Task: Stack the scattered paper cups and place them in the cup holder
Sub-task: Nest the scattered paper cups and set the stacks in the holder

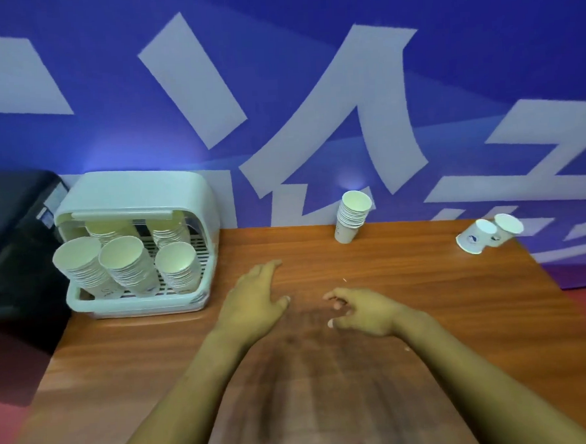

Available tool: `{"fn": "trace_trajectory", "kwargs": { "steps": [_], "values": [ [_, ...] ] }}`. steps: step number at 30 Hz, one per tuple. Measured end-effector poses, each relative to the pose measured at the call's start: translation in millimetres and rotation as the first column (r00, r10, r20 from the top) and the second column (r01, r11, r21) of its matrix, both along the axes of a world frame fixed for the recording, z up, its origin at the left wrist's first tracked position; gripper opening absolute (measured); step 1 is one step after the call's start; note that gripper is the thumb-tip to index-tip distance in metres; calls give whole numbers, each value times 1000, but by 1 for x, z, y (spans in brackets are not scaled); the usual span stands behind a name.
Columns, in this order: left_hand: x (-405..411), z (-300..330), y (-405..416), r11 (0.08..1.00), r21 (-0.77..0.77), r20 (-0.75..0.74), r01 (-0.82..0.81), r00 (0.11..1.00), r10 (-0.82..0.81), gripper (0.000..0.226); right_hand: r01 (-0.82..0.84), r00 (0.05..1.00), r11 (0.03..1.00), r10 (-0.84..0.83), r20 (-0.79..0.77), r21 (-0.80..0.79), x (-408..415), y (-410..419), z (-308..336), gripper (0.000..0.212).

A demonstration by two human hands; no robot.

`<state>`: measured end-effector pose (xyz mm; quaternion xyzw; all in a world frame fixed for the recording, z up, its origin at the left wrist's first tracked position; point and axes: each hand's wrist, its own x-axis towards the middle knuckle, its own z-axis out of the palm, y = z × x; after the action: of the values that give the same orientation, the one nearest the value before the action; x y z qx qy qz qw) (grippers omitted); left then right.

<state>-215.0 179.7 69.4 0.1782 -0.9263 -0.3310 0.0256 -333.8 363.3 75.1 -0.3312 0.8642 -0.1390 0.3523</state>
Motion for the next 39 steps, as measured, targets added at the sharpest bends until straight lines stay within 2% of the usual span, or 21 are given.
{"fn": "trace_trajectory", "kwargs": {
  "steps": [5, 10, 13, 18, 25, 34, 39],
  "values": [
    [-46, -8, 93, 999, 0, 74, 33, 997, -33, 60, -12, 1000, 1000, 12, -19, -24, -46, 96, 0, 51],
    [-73, -18, 155, 997, 54, 128, 60, 990, -66, 52, 52, 999, 999, -52, -4, 10, -83, 168, 1, 52],
    [-86, -21, 164, 996, 72, 172, 51, 983, -63, 49, 50, 999, 999, -50, -14, 9, -101, 182, 2, 50],
    [-126, -24, 161, 992, 125, 158, 31, 986, -51, 45, 111, 992, 993, -113, -54, -36, -118, 198, 0, 45],
    [-200, -21, 218, 965, 189, 115, 181, 972, -205, 48, 156, 977, 987, -159, -143, -33, -160, 247, 1, 50],
    [-257, -22, 268, 994, 91, 165, 64, 983, -78, 55, 132, 985, 986, -141, -95, -101, -258, 292, -19, 57],
    [-302, -31, 315, 997, 62, 265, 39, 963, -54, 67, 139, 986, 984, -149, -79, -115, -316, 331, -28, 63]
  ]
}}
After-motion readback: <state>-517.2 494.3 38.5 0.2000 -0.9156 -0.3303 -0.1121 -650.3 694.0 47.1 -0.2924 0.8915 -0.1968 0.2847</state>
